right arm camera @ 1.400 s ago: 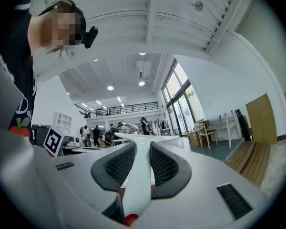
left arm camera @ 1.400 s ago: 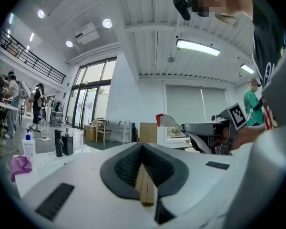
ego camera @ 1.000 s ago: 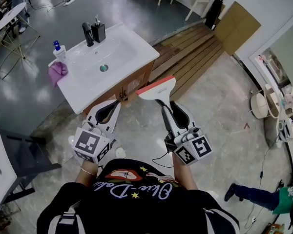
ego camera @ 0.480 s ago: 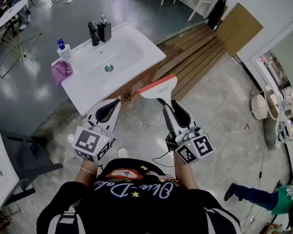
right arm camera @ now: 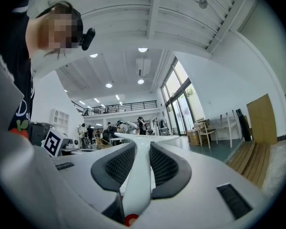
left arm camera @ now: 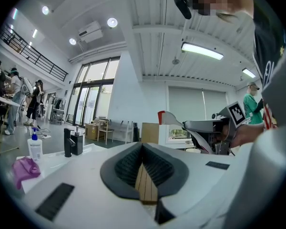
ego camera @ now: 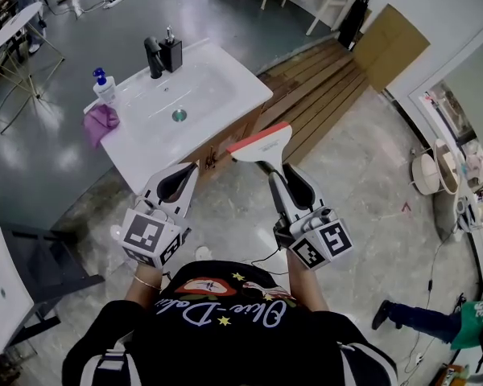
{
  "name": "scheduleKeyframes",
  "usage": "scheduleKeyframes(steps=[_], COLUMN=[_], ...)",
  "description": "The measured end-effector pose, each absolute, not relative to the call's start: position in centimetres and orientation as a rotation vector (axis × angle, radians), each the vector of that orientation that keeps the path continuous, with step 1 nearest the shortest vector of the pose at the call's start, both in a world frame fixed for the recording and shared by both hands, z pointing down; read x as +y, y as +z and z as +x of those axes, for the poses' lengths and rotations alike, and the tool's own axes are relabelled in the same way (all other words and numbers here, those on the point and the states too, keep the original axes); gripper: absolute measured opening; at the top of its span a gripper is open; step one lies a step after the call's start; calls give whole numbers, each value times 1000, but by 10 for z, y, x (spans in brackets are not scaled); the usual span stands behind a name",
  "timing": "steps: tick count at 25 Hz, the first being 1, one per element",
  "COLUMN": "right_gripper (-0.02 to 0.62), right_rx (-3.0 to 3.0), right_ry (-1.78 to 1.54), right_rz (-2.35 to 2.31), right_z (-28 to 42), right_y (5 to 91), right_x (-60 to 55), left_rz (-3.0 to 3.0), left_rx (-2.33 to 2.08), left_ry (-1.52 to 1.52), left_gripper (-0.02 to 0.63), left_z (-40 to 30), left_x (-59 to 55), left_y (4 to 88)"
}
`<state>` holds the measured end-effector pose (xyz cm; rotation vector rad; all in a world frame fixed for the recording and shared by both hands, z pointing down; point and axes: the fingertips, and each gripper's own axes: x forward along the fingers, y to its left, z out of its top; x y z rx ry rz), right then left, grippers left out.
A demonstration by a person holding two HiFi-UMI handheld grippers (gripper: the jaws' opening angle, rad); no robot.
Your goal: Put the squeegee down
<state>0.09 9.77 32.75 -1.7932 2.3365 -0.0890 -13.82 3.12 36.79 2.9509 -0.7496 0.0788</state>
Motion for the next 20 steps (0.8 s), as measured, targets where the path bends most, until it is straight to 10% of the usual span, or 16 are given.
scheduleKeyframes(steps=[20], right_gripper=[118], right_rx=[2297], right_ry=[-110], right_rz=[-1804], right_z=[33], right_y=[332], right_x=[90], left_rz=[2966], left_rx=[-690], left_ry=[97], left_gripper=[-6], left_z=[-94], left_x=[19], left_y=[372])
